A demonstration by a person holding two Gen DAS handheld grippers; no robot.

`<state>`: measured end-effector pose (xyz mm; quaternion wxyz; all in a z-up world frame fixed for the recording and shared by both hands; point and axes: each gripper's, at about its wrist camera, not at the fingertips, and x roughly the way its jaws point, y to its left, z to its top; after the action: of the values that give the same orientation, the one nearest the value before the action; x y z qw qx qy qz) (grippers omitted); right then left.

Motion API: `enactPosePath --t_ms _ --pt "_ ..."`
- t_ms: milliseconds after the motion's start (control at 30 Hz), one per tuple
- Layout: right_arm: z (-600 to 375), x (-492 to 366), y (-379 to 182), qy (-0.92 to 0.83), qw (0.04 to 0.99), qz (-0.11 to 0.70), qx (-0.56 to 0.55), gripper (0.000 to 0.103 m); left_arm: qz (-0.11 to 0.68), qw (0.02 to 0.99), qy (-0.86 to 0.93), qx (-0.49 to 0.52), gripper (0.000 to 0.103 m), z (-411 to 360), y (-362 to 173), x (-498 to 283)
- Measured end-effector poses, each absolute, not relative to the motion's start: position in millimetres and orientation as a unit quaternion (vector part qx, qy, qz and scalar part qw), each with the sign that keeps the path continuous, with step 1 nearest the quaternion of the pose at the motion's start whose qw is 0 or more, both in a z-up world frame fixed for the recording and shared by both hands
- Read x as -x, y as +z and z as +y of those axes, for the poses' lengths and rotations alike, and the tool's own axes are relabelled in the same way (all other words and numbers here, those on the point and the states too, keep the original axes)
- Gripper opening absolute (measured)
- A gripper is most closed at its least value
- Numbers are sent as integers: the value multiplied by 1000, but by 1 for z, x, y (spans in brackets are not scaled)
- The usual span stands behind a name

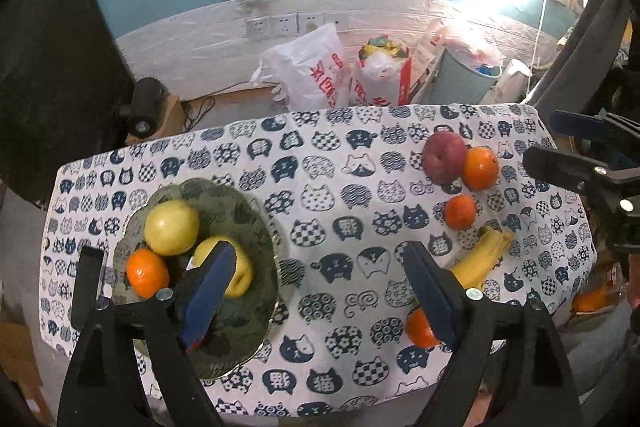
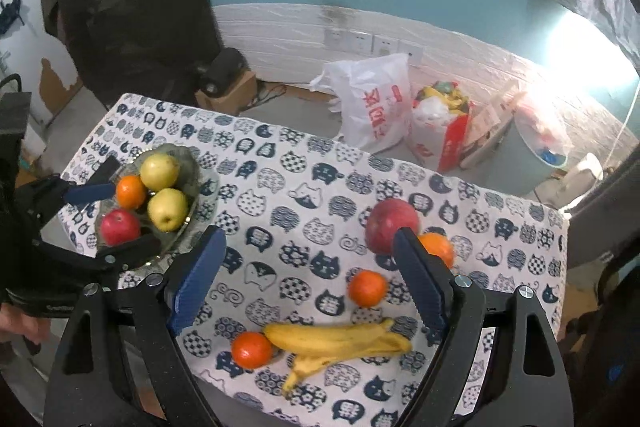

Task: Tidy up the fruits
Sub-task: 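Open both tools and lift them away from the plate toward the loose fruit, then close the left tool on a red apple while the right tool grasps an orange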

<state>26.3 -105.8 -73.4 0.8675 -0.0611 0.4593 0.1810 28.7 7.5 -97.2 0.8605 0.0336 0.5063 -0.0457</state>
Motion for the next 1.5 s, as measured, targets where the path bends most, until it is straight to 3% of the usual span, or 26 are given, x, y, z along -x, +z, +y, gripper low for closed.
enactPosePath --t_ms 767,1500 --pt "-188 -51 -109 118 859 496 31 85 525 844 -81 -74 87 -57 -126 -82" --pt "-219 -110 -217 96 809 580 5 85 580 805 -97 -78 87 -83 -200 -138"
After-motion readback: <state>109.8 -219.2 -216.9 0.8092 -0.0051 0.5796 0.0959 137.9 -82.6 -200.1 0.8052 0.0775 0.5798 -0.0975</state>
